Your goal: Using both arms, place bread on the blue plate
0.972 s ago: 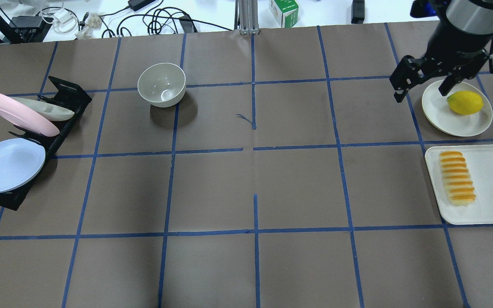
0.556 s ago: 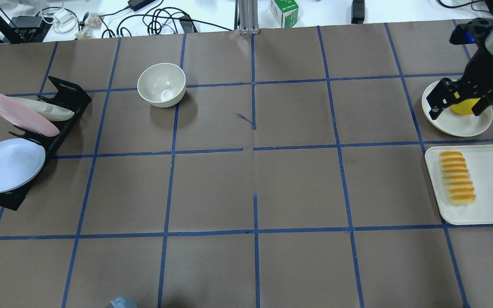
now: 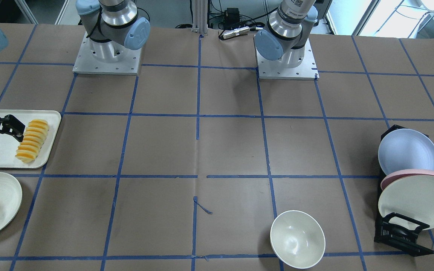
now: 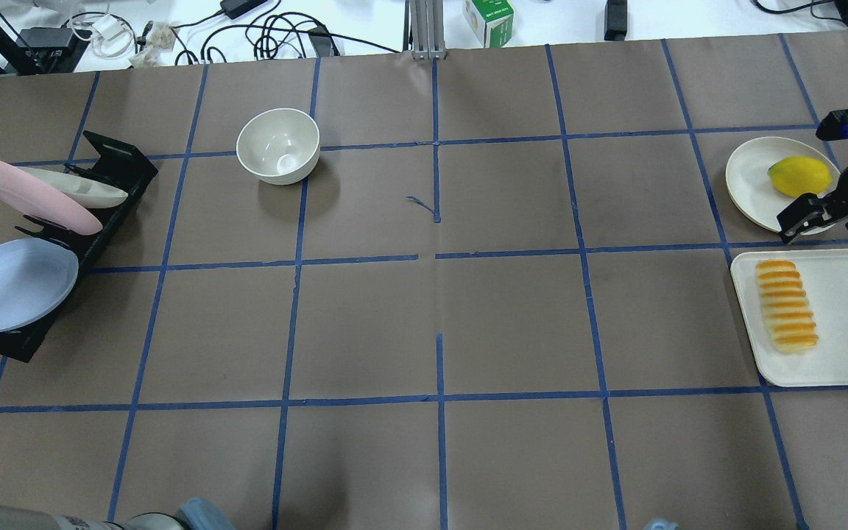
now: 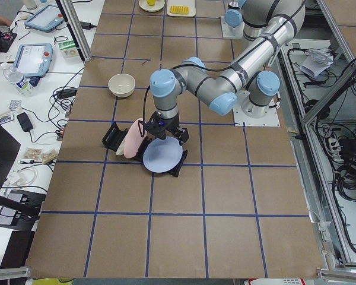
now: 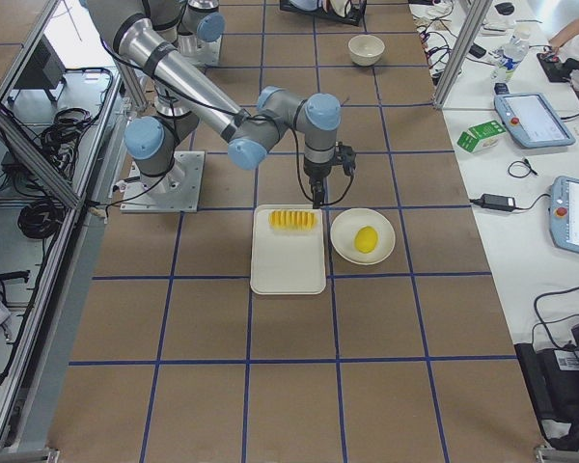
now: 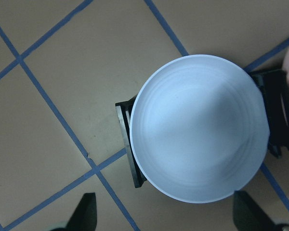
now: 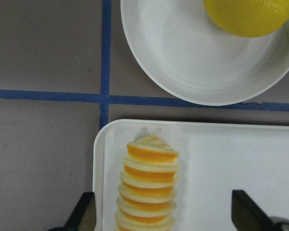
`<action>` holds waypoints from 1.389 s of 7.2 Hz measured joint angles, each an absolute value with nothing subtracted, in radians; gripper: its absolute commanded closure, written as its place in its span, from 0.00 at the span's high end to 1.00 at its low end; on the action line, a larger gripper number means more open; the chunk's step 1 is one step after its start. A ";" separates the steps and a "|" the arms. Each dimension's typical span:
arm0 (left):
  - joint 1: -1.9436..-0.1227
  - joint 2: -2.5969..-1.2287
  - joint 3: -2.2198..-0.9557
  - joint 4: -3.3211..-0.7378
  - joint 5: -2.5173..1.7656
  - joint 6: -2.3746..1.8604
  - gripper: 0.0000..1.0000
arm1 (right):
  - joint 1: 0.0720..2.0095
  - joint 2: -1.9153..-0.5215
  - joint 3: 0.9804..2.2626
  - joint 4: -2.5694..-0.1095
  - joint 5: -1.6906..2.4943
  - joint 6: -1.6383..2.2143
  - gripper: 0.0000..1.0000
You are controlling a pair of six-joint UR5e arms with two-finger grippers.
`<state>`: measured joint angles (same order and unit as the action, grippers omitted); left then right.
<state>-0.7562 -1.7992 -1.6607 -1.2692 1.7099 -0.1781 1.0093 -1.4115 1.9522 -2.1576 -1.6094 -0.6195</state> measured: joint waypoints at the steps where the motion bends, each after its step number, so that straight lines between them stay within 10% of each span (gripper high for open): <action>1: -0.735 -1.834 -1.681 -1.232 1.710 -0.170 1.00 | 0.998 -1.397 1.966 -2.193 -1.598 -0.625 1.00; 4: -0.717 -1.931 -1.691 -1.117 1.710 -0.167 1.00 | 0.993 -1.361 2.024 -2.226 -1.586 -0.622 1.00; 5: -0.714 -1.955 -1.690 -1.089 1.709 -0.168 0.61 | 0.992 -1.344 2.051 -2.250 -1.587 -0.619 1.00; 10: -0.712 -1.987 -1.691 -1.070 1.701 -0.167 0.00 | 0.991 -1.311 2.089 -2.283 -1.602 -0.622 0.96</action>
